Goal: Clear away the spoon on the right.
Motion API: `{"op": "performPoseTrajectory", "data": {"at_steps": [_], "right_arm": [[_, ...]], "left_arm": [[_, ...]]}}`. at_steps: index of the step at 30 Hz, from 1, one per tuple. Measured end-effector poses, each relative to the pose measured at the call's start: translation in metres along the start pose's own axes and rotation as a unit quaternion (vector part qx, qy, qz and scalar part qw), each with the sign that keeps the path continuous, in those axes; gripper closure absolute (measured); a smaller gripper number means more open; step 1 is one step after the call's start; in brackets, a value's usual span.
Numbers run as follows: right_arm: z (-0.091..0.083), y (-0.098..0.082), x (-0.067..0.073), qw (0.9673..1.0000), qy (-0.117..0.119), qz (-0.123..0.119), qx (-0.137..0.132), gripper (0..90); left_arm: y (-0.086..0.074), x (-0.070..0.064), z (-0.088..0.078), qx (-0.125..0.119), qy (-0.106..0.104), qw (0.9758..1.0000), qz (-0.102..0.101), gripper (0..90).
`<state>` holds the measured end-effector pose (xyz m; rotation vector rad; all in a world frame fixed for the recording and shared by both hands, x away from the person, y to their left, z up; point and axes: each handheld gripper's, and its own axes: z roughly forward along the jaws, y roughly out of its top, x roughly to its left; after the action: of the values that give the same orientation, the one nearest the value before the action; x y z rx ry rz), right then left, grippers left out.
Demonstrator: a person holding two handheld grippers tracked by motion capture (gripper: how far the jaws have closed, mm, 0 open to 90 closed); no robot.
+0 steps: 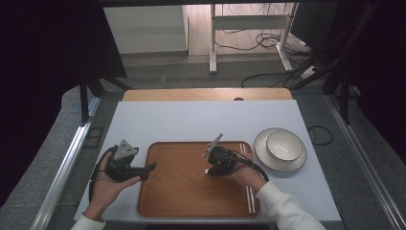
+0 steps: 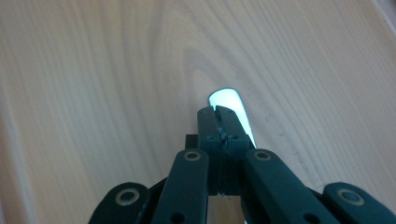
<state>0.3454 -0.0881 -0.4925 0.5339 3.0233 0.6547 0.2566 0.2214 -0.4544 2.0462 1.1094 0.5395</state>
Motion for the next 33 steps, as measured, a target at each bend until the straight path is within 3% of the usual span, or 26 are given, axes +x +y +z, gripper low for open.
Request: {"op": "performPoseTrajectory", "data": {"at_steps": [10, 20, 27, 33], "right_arm": [[-0.003, -0.005, -0.015, 0.9982, -0.044, 0.039, -0.012, 89.6], [-0.010, -0.016, -0.034, 0.9911, -0.084, 0.102, -0.008, 89.6], [-0.012, -0.020, -0.040, 0.9894, -0.086, 0.117, -0.008, 89.6], [-0.019, -0.020, -0.039, 0.9898, -0.083, 0.114, -0.020, 89.6]], "left_arm": [[0.000, -0.001, 0.001, 0.002, 0.000, 1.0000, 0.003, 18.1], [0.000, 0.000, 0.000, 0.002, 0.001, 1.0000, 0.002, 18.1], [0.000, 0.000, 0.001, 0.002, 0.001, 1.0000, 0.003, 18.1], [0.000, 0.000, 0.000, 0.001, 0.001, 1.0000, 0.003, 18.1]]}}
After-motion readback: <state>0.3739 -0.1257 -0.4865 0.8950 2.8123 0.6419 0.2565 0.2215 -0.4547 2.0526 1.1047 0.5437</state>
